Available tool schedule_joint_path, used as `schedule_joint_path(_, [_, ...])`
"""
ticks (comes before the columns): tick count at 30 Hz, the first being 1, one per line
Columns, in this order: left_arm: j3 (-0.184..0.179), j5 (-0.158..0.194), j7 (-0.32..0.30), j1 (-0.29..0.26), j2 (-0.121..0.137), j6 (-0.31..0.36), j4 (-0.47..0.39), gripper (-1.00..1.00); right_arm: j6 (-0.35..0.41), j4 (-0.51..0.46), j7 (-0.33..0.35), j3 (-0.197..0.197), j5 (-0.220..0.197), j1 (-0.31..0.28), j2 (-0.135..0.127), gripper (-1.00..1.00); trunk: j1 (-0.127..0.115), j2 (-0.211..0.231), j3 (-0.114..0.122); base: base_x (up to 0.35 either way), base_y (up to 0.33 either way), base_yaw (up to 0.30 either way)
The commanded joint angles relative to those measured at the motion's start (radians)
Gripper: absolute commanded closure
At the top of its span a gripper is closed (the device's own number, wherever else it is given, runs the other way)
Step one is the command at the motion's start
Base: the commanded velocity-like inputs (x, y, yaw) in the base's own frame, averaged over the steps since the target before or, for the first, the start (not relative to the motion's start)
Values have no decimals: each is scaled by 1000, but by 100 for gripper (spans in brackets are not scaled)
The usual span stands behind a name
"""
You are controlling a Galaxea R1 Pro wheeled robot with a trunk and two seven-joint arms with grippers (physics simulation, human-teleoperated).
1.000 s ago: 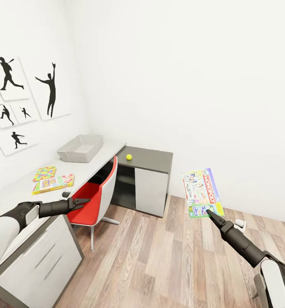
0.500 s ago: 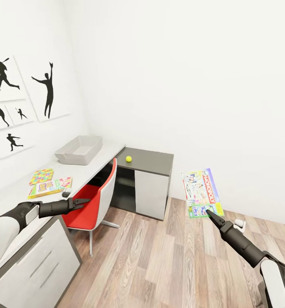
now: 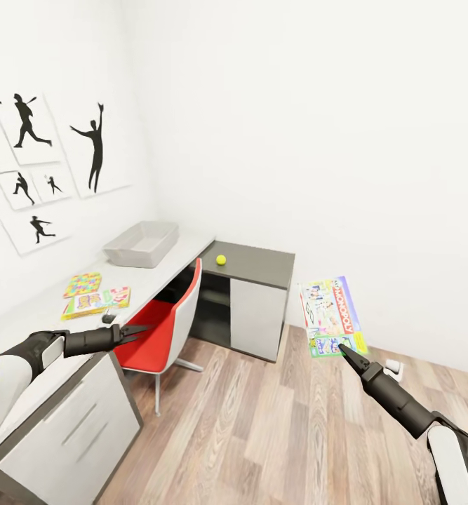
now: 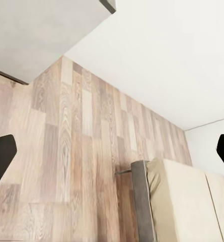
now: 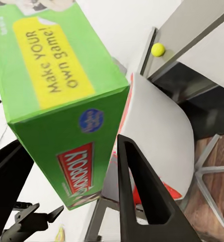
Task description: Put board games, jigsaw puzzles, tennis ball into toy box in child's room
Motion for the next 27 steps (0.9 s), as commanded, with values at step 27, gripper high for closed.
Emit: schedule_joint_path(27, [9, -10, -3, -1, 0, 8, -1, -100, 6, 0, 3, -1, -4, -1, 0, 100, 0, -1, -1, -17, 0, 291])
